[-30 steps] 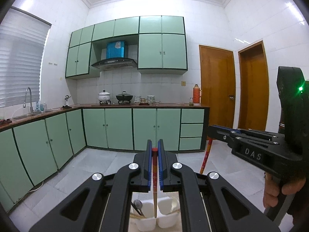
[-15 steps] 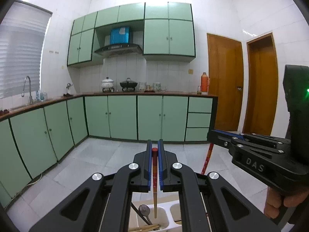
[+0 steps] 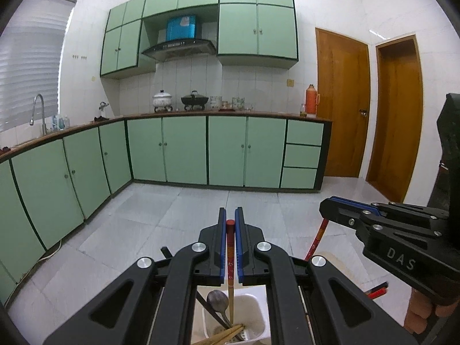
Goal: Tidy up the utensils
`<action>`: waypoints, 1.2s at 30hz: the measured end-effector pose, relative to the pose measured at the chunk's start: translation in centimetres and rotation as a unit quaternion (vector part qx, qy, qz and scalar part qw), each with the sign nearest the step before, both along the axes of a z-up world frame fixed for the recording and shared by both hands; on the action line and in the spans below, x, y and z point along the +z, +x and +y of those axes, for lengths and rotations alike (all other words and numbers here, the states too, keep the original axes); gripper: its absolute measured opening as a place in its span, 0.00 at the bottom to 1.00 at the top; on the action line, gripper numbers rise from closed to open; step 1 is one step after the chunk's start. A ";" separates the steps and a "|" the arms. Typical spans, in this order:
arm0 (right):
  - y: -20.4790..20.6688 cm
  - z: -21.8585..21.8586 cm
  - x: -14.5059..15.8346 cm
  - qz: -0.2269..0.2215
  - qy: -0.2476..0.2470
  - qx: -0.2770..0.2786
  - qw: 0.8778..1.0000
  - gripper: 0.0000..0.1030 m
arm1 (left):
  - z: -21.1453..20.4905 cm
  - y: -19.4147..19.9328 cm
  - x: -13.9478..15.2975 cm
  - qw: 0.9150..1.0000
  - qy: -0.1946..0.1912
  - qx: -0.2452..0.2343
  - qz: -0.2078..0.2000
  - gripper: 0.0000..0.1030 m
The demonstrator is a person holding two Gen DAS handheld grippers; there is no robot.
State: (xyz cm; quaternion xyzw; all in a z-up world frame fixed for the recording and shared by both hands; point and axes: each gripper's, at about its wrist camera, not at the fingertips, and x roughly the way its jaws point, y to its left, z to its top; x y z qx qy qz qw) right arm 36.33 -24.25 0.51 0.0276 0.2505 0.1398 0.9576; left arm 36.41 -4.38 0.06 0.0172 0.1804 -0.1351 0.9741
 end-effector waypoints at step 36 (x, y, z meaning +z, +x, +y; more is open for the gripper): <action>-15.4 -6.5 1.1 -0.045 -0.003 -0.082 0.996 0.94 | 4.7 -13.1 2.9 0.999 -0.010 0.037 -0.024 0.94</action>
